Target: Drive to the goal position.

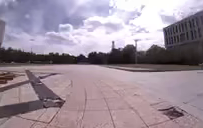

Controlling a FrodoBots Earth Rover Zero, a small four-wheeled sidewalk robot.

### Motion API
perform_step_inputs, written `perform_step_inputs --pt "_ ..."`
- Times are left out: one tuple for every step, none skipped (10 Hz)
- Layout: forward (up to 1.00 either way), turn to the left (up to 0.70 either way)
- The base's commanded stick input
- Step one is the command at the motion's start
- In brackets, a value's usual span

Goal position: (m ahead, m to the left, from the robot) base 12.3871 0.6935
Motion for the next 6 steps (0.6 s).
perform_step_inputs --pt "1.0 0.0" --pt "1.0 0.0" --pt "1.0 0.0" --pt "1.0 0.0" --pt "1.0 0.0" --pt "1.0 0.0"
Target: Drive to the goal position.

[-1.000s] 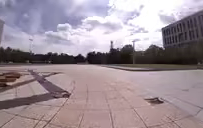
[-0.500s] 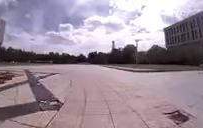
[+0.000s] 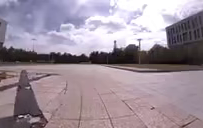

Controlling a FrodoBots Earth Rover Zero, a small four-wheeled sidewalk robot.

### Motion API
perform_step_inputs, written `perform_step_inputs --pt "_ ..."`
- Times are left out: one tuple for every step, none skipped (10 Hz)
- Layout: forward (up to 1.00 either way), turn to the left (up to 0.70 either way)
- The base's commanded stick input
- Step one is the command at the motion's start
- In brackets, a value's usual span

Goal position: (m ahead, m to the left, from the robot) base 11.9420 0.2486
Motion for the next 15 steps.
perform_step_inputs --pt "1.0 0.0" --pt "1.0 0.0" --pt "1.0 0.0" --pt "1.0 0.0" --pt "1.0 -0.01" --pt "1.0 -0.35" --pt "1.0 -0.13" --pt "1.0 0.0" --pt "1.0 0.0" --pt "1.0 0.0" --pt "1.0 0.0" --pt "1.0 -0.02" --pt "1.0 -0.22" --pt "1.0 -0.34" --pt "1.0 -0.15"
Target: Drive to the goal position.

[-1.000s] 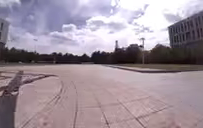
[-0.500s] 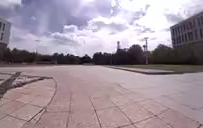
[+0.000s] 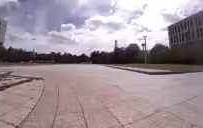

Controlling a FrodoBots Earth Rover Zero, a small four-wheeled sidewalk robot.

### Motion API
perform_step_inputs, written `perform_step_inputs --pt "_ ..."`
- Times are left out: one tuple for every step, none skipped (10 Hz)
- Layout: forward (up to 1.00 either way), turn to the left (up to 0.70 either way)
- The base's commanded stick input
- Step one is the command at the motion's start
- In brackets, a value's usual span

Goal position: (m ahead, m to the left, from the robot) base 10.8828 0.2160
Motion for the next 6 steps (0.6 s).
perform_step_inputs --pt "1.0 0.0" --pt "1.0 0.0" --pt "1.0 0.0" --pt "1.0 0.0" --pt "1.0 0.0" --pt "1.0 0.0"
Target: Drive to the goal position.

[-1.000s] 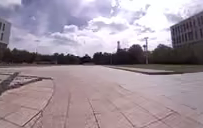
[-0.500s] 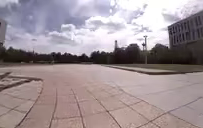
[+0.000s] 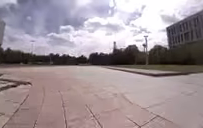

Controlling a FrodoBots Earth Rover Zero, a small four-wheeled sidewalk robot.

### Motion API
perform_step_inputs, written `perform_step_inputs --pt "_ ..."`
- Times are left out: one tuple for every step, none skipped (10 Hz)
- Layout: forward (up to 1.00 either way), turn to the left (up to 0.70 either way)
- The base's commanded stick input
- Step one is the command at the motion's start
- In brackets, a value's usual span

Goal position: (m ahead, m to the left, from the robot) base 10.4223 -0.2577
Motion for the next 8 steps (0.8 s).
perform_step_inputs --pt "1.0 0.0" --pt "1.0 0.0" --pt "1.0 0.0" --pt "1.0 0.0" --pt "1.0 0.0" --pt "1.0 0.0" --pt "1.0 0.0" --pt "1.0 0.0"
